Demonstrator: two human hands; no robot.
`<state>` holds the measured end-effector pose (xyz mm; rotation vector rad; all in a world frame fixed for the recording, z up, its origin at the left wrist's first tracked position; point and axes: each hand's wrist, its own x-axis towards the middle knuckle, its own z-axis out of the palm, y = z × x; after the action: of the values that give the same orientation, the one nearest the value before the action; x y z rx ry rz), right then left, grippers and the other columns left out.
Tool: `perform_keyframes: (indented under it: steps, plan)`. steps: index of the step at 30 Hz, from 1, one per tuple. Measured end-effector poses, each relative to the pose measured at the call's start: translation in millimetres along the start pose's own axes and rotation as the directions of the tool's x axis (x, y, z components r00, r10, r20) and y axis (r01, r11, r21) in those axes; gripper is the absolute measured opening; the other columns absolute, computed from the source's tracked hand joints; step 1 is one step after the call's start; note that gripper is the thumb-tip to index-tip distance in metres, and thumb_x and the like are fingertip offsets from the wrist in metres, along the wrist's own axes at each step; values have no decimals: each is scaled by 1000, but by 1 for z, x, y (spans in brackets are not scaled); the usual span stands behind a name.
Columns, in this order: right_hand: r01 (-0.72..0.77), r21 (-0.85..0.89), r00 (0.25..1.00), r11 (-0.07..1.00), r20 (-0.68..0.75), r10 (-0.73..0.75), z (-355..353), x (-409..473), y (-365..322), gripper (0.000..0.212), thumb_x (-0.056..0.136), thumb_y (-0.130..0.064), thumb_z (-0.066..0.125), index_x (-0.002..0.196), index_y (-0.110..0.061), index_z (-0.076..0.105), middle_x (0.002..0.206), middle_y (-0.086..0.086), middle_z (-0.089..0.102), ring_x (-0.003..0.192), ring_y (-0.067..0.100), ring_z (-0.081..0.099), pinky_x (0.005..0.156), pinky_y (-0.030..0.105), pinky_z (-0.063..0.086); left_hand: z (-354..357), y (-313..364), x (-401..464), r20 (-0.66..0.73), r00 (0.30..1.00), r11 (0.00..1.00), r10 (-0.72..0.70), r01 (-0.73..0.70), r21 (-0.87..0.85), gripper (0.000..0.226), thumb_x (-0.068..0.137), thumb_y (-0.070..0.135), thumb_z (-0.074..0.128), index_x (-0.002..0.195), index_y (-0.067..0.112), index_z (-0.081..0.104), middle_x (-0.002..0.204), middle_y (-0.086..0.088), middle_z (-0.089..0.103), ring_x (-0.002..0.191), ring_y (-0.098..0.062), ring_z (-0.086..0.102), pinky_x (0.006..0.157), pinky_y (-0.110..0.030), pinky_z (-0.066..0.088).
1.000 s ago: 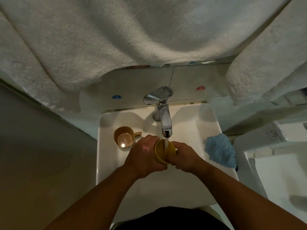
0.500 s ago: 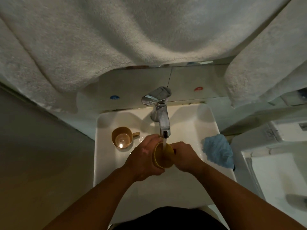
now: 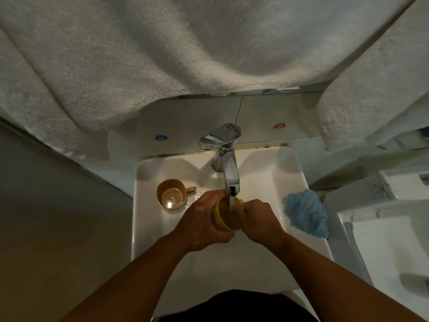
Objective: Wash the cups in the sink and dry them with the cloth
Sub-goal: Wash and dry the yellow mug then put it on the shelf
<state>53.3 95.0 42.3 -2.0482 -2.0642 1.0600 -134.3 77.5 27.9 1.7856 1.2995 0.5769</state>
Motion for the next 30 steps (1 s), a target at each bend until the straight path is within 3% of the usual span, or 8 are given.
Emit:
perform_keyframes:
  steps: [4,6,10,15,18,23,28,30]
  plan:
    - [5,-43,989,999,147,2,6,-1,1,41,104,-34,47,92,-3,70,88,13,73,84,28,71,79,34,56,8,-5,-1,-36,992,992,-125,124,-16,101,47,51,96,130,31,43,119,14,56,104,-5,58,85,-24,53]
    - [-14,-147,994,989,105,30,6,3,1,34,98,-36,54,79,-10,64,83,7,69,79,26,69,69,32,55,6,-6,-2,-31,992,992,-125,125,-8,87,48,42,97,119,33,47,107,16,60,94,-4,61,77,-27,55]
    - [57,-327,998,943,-2,-61,-4,6,-3,43,97,-56,48,69,-23,53,75,2,60,72,21,59,66,32,52,-1,-10,-4,46,996,997,-71,73,-26,92,52,41,93,131,40,47,119,19,61,107,-5,60,88,-36,55]
    - [0,-5,991,1000,133,1,1,4,-1,67,100,-65,33,55,-19,54,57,-2,56,58,15,56,62,33,46,-2,-9,-5,38,997,997,-70,71,-22,117,47,55,94,146,34,35,139,16,47,122,-1,48,99,-24,48]
    - [-29,95,982,995,189,10,2,1,1,60,100,-56,46,64,-13,66,60,-3,65,59,12,62,60,26,47,-2,-9,-4,17,997,997,-77,77,-23,101,47,47,97,132,32,45,126,15,53,111,0,54,90,-27,53]
    - [282,-240,955,929,165,-247,-9,6,-5,23,103,-29,47,103,-15,65,104,2,71,91,23,66,78,28,45,2,-10,-4,83,993,994,-81,87,-69,103,53,28,93,143,34,44,131,16,59,118,-6,58,96,-36,54]
    - [-47,310,983,950,185,-12,-3,1,1,53,104,-49,44,76,-9,65,57,-1,64,48,7,60,56,26,49,7,-14,-5,37,991,988,-126,129,-85,101,52,34,96,138,35,43,127,13,56,114,-6,57,93,-36,55]
    - [43,203,972,978,220,-88,-7,-2,-1,35,102,-40,50,85,-13,65,68,-4,68,59,9,64,61,27,52,6,-16,-6,26,990,989,-136,138,-58,95,53,29,95,135,32,47,120,14,60,106,-5,60,87,-35,56]
